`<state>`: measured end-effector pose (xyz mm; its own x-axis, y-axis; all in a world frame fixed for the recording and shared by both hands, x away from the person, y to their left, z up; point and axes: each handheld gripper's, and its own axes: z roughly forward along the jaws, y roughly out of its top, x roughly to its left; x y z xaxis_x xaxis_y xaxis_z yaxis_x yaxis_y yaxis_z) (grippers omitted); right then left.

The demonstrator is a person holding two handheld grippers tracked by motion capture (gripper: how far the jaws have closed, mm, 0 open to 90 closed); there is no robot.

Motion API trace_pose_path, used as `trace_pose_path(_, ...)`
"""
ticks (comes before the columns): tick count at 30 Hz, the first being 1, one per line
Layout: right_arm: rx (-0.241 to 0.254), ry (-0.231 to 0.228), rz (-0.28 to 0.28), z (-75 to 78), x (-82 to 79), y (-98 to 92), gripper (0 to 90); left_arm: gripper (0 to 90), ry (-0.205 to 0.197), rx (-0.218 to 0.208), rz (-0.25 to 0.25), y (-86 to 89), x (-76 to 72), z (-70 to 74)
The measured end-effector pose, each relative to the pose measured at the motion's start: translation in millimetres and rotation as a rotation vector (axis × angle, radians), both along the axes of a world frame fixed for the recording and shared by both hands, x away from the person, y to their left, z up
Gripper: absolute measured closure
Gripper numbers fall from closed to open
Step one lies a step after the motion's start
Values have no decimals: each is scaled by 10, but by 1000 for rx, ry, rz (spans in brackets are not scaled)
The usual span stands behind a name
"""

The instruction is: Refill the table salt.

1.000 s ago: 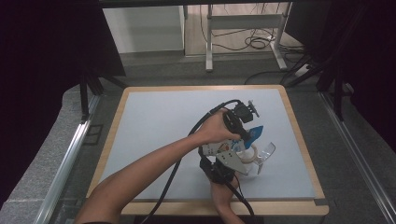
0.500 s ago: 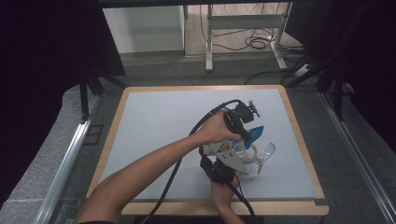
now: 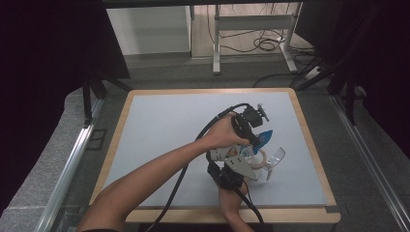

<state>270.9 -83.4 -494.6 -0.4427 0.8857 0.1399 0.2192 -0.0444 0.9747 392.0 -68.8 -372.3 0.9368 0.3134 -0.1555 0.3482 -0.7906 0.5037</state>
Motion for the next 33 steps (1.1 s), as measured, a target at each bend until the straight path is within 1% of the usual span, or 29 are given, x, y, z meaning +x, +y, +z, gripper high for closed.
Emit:
trace_pose_path(18,-2,-3,-2,5,-3,0,534,900,0,-3,2,7,-1,10)
trace_pose_path(25,6,-3,-7,28,-11,0,534,900,-3,-2,0,-8,-4,25)
trace_pose_path(27,1,-12,-8,30,-12,-5,535,900,-3,0,-3,-13,-3,26)
trace_pose_path(33,3,-13,-8,37,-14,-7,536,900,-1,-1,-1,-15,-9,35)
